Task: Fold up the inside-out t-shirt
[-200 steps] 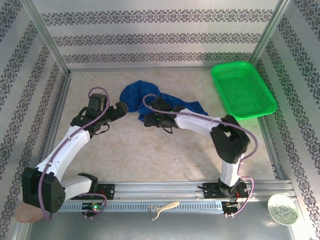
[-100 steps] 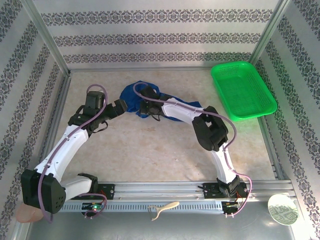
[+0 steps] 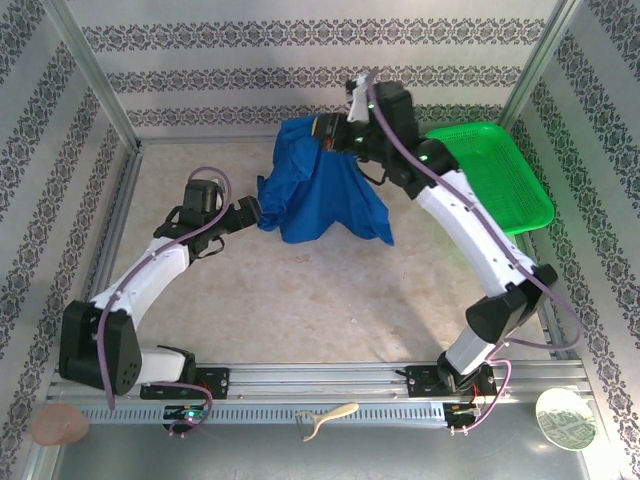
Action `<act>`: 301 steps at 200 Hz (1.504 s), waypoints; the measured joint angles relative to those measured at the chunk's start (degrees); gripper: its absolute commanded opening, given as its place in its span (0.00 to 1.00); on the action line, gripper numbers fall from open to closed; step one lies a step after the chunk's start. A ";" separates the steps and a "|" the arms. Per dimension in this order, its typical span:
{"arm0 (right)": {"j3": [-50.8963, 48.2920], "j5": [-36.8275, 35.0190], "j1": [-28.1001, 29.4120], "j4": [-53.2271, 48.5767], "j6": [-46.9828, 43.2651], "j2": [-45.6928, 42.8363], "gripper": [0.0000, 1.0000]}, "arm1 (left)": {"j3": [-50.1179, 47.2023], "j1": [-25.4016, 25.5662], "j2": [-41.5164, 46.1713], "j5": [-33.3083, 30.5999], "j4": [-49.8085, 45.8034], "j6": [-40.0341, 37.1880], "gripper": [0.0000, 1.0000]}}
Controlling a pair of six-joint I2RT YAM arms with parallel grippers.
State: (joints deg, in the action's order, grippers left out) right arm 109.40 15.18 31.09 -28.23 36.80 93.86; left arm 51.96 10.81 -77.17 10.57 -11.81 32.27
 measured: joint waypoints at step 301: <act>-1.16 10.45 -17.86 -7.54 4.79 -11.78 0.00 | 6.49 6.58 -5.53 9.62 31.15 14.56 0.00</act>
State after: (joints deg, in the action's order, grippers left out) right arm 108.25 25.63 13.23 -35.77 41.58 82.08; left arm 58.46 17.39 -82.70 20.18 19.33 46.83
